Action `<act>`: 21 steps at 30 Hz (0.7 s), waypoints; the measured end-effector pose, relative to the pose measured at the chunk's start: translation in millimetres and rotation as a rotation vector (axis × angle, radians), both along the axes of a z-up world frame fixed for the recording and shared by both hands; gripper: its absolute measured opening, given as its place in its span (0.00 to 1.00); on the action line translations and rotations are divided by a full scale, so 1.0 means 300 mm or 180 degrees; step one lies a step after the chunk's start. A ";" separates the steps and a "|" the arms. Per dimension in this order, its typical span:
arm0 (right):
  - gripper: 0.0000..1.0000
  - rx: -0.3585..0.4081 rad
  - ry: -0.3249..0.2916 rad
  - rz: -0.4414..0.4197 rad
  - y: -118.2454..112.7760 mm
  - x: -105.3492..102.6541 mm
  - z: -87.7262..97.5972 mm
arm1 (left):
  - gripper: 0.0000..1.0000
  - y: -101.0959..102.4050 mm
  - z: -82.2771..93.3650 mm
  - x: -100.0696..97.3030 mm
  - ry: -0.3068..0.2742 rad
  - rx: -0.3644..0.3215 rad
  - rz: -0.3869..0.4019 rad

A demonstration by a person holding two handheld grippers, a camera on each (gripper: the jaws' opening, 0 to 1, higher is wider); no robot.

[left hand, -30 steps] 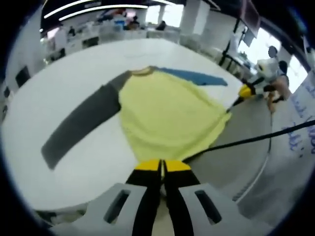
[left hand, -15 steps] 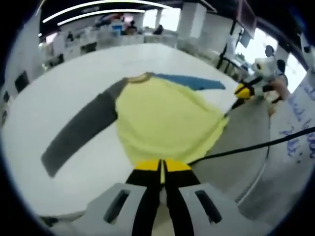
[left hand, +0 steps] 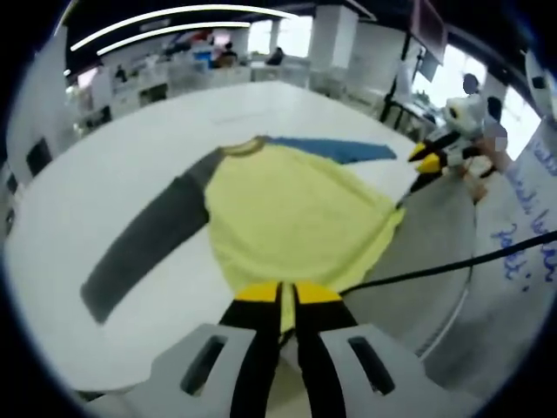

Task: Fold the garment on the visible template until the final outline fits inside the template.

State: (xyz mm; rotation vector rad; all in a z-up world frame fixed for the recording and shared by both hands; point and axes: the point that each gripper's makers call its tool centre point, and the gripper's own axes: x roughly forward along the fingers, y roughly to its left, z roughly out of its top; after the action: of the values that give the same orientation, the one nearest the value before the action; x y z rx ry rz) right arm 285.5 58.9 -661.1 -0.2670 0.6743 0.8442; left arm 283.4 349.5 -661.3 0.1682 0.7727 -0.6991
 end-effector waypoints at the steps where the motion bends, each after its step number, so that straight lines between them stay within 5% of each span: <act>1: 0.18 -0.0005 -0.0005 0.0002 0.000 0.000 0.000 | 0.04 0.000 0.001 0.001 -0.0016 0.0010 -0.0007; 21: 0.25 -0.0035 -0.0250 -0.0013 -0.030 0.040 0.048 | 0.17 0.009 0.056 0.030 -0.0170 -0.0044 0.0123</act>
State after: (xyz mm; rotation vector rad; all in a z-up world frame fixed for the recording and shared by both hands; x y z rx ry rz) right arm 297.4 50.0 -646.6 -0.3071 0.6062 0.8222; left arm 292.5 352.2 -644.6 0.1584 0.7180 -0.6605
